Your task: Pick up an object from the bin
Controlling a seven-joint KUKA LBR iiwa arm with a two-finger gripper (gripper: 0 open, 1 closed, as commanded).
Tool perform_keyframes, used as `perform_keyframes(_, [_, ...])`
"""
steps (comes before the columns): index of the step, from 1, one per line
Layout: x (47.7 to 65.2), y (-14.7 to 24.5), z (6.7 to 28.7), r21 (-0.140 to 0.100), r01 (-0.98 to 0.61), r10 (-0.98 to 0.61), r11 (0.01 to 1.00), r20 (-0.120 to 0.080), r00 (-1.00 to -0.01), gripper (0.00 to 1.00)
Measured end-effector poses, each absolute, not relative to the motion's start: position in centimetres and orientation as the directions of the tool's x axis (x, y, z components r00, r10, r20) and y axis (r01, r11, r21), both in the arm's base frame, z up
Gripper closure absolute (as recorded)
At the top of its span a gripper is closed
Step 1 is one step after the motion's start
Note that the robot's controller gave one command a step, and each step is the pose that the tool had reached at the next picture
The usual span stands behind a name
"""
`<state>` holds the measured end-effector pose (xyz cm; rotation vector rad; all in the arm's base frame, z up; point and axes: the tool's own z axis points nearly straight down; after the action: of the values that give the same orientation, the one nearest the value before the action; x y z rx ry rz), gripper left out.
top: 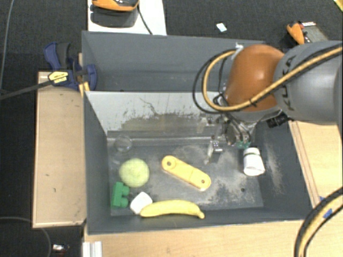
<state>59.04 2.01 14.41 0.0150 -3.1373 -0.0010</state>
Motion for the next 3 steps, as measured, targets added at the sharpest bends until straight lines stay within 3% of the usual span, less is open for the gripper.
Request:
perform_keyframes(1, [59.2, 2.0, 14.9, 0.001, -0.009, -0.009, 1.0, -0.003, -1.0, 0.0])
perform_keyframes(2, [56.6, 8.5, 10.6, 0.001, -0.027, -0.027, 1.0, -0.004, -1.0, 0.0])
perform_keyframes(3, [56.4, 10.8, 8.6, 0.003, 0.036, 0.036, 0.999, -0.007, -0.999, 0.0])
